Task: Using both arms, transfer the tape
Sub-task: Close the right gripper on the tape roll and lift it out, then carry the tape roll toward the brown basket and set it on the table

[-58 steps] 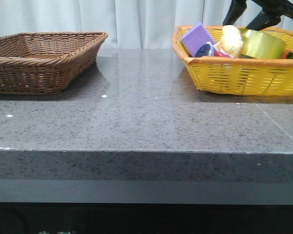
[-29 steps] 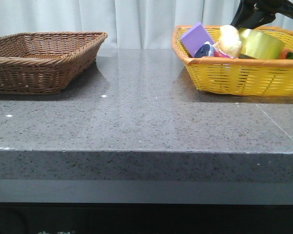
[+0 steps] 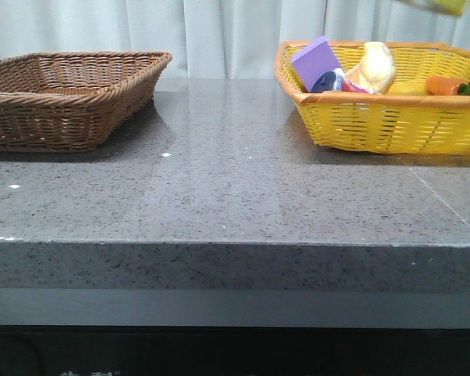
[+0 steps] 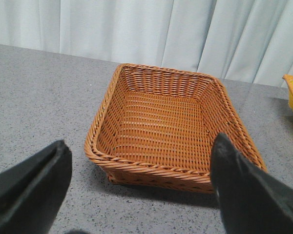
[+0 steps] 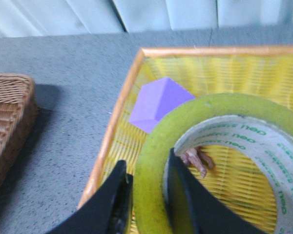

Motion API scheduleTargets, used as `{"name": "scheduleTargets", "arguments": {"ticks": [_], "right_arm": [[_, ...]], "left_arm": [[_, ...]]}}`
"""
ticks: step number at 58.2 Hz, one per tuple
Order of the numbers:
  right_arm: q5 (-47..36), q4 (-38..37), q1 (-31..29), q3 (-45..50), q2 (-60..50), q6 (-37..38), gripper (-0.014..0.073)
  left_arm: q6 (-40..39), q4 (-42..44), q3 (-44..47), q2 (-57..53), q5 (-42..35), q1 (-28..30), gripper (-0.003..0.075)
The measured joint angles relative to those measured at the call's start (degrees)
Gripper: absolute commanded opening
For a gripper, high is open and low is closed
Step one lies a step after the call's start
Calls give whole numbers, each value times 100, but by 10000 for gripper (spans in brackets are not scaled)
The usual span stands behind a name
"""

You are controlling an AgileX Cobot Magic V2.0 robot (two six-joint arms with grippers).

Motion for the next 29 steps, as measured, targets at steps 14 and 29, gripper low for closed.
{"name": "scheduleTargets", "arguments": {"ticks": [14,29], "right_arm": [[-364,1,853,1106,-1163,-557,97],[-771,21,2360,2311,-1551,-1023,97]], "left_arm": [[0,0,0,0,0,0,565],[0,0,0,0,0,0,565]]}}
